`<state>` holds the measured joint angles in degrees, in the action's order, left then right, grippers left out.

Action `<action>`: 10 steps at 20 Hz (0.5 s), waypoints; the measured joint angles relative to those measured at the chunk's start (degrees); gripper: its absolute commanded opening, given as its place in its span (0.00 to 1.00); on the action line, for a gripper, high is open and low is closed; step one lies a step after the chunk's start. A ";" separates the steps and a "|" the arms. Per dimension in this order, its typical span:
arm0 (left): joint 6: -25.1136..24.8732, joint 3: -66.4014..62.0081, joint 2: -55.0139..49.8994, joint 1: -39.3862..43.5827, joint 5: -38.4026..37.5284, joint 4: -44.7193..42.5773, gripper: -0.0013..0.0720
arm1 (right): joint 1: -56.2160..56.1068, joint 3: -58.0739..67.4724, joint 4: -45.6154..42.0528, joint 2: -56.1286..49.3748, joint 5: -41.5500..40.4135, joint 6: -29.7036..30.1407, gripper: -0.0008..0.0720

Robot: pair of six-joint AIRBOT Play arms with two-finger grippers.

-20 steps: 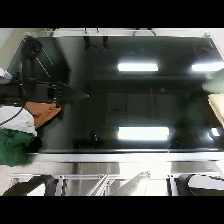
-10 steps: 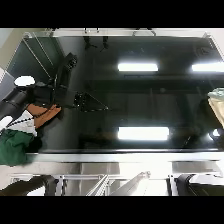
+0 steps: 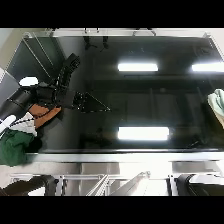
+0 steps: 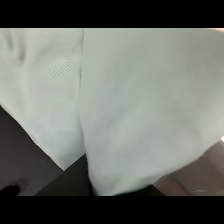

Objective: Fold the shirts.

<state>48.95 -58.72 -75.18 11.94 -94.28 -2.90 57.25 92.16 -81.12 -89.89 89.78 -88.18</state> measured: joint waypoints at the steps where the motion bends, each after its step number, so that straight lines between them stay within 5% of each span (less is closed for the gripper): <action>1: 0.00 0.00 0.00 0.00 -0.09 0.00 0.04 | 0.00 -1.27 -1.49 -0.02 0.15 0.00 0.30; 2: -0.02 0.00 0.00 0.00 -0.09 0.02 0.04 | 0.00 -2.23 -3.39 -0.07 0.42 -0.20 0.65; 3: -0.02 0.00 0.00 0.00 -0.15 0.04 0.04 | 0.00 -2.86 -5.38 -0.11 0.85 -0.87 0.77; 10: 0.00 0.00 0.00 0.00 -0.52 0.13 0.04 | -0.48 -2.60 -12.48 -0.17 3.48 -4.72 0.77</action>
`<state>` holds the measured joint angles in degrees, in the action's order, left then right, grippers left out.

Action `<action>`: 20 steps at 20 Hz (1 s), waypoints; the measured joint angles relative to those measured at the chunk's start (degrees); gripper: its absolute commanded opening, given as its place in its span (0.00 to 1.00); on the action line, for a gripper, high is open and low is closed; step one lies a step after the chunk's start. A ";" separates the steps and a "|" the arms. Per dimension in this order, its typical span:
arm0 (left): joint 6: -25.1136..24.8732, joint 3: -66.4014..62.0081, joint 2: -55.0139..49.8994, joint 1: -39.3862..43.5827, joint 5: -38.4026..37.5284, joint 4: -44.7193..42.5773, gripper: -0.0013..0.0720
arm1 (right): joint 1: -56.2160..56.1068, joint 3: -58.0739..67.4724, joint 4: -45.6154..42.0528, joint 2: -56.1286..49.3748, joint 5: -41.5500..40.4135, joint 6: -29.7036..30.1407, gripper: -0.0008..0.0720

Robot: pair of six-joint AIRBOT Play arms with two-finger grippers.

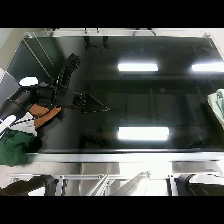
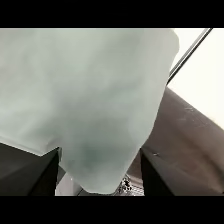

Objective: Fold the shirts.

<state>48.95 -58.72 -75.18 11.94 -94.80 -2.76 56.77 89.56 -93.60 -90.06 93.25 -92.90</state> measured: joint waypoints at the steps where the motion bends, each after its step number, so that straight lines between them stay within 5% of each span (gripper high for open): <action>1: 0.02 0.00 0.00 0.00 -0.11 0.04 0.04 | -0.52 0.81 0.20 0.00 0.66 -0.13 0.77; 4: 0.28 -0.35 -0.02 0.00 -0.81 1.20 0.04 | -3.34 4.68 1.62 0.00 3.23 -0.52 0.76; 5: 0.31 -0.85 -0.02 0.00 -0.92 1.55 0.04 | -4.57 6.08 2.56 0.00 3.96 -0.66 0.61; 6: 0.46 -1.60 -0.04 0.00 -1.31 1.81 0.04 | -5.99 7.41 3.85 0.04 4.52 -0.72 0.13; 7: 0.46 -2.58 -0.04 0.00 -1.57 1.95 0.04 | -7.41 8.39 5.35 0.13 5.01 -0.76 0.03; 14: 0.50 -11.43 0.07 -2.16 -1.25 2.25 0.02 | -21.64 10.10 15.43 4.20 4.90 -0.96 0.03; 20: 0.70 -2.05 8.66 -9.33 3.98 -3.13 0.03 | -40.96 -5.95 21.51 23.06 -3.30 -0.66 0.03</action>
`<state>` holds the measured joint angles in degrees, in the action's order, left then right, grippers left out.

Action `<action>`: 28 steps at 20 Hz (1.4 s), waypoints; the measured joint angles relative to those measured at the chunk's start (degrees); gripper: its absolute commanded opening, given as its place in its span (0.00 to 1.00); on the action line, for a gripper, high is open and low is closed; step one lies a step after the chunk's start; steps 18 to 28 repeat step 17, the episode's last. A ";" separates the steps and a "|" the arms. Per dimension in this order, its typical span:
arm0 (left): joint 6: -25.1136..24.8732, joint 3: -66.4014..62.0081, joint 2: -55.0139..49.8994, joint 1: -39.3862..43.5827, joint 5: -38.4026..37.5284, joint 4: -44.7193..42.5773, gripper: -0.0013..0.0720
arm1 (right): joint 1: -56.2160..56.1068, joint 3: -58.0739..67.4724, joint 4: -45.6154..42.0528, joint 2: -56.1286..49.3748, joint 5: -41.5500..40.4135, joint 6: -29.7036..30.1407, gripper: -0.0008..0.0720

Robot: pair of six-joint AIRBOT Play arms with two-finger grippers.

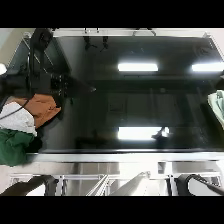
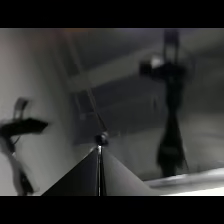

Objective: Fold the shirts.

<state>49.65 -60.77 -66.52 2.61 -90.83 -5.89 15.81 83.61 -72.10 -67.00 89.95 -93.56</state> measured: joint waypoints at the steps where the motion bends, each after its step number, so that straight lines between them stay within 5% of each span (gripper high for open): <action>1: -0.02 3.61 2.64 -1.42 1.42 -2.23 0.03 | -4.52 -5.35 0.68 4.46 -3.30 0.00 0.03; 6: -0.04 18.58 13.77 -8.13 7.85 -8.98 0.04 | -21.68 -30.01 2.78 19.98 -21.31 -3.21 0.03; 10: -0.04 23.71 17.97 -11.13 8.70 -11.23 0.04 | -25.86 -37.33 4.96 22.69 -27.06 -4.44 0.03; 28: -0.09 25.51 20.33 -12.15 8.59 -12.33 0.04 | -27.21 -39.71 7.43 23.43 -28.83 -5.46 0.03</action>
